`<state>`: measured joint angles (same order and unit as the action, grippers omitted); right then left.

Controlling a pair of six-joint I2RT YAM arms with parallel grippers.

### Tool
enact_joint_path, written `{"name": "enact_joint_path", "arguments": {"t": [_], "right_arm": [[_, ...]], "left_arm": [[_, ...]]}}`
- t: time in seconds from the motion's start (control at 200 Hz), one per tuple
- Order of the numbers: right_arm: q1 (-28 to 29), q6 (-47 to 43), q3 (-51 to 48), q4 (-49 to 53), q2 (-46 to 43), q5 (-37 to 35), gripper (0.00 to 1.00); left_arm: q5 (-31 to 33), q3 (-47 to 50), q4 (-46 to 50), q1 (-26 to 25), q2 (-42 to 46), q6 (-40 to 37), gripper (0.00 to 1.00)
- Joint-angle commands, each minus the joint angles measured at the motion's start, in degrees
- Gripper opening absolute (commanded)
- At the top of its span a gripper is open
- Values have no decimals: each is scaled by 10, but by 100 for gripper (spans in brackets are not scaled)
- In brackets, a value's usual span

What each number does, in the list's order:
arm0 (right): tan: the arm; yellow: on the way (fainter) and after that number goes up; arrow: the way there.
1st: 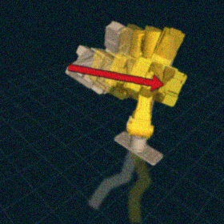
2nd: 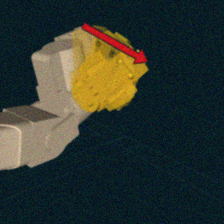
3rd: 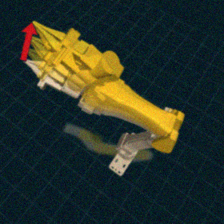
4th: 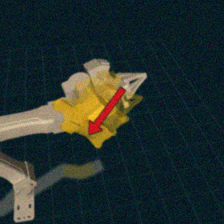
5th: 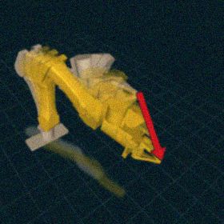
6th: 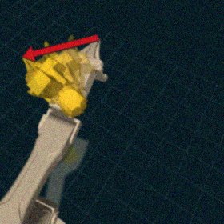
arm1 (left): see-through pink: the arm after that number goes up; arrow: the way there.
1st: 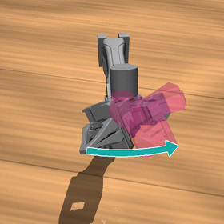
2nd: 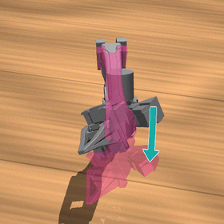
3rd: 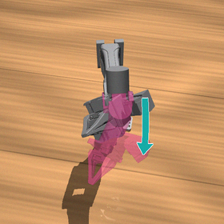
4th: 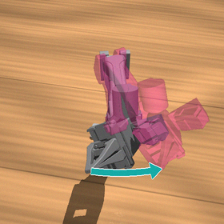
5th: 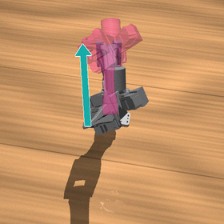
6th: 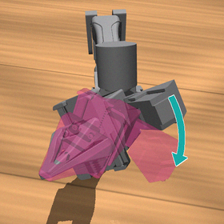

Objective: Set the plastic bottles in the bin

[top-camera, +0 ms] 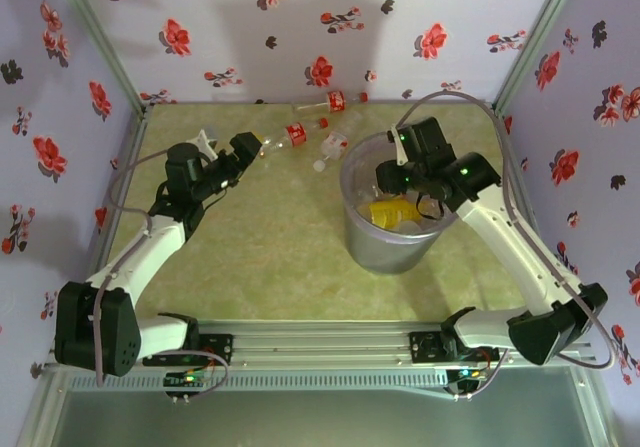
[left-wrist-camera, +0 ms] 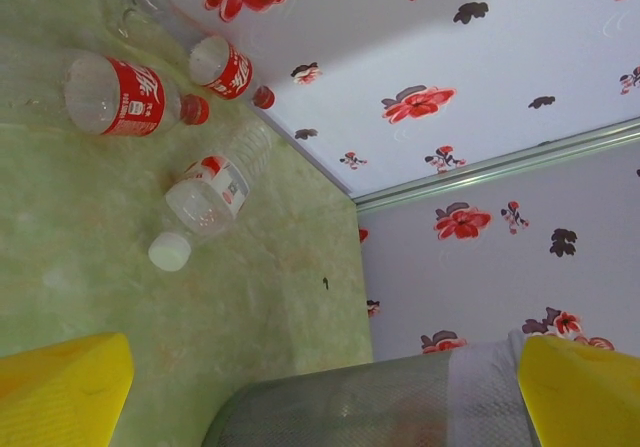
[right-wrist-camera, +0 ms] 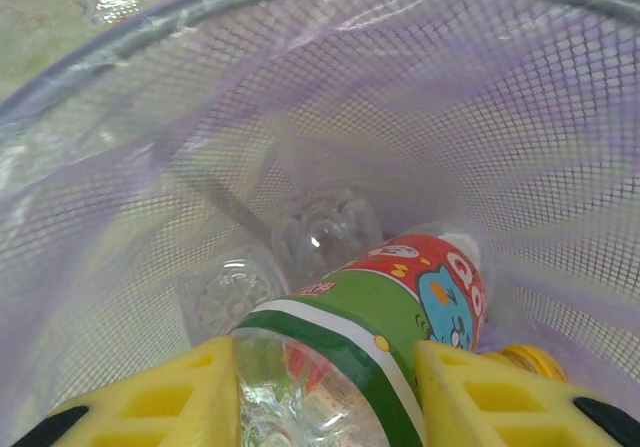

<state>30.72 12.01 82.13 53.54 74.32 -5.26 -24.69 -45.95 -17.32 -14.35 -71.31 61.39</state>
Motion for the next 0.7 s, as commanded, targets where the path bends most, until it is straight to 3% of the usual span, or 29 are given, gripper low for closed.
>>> {"name": "enact_joint_path", "arguments": {"t": [0.0,0.27,0.515,0.695], "right_arm": [[-12,-8,-32,102,21,-47,44],[-73,-44,21,137,0,-65,44],[-80,-23,-88,73,6,-20,43],[-84,-21,-113,48,10,-6,45]], "left_arm": [[-9,-5,-10,-1,-5,-5,99],[-9,-7,-4,0,-7,-13,99],[-9,-2,-4,0,-2,-13,99],[-8,-9,8,1,-4,-25,99]]}}
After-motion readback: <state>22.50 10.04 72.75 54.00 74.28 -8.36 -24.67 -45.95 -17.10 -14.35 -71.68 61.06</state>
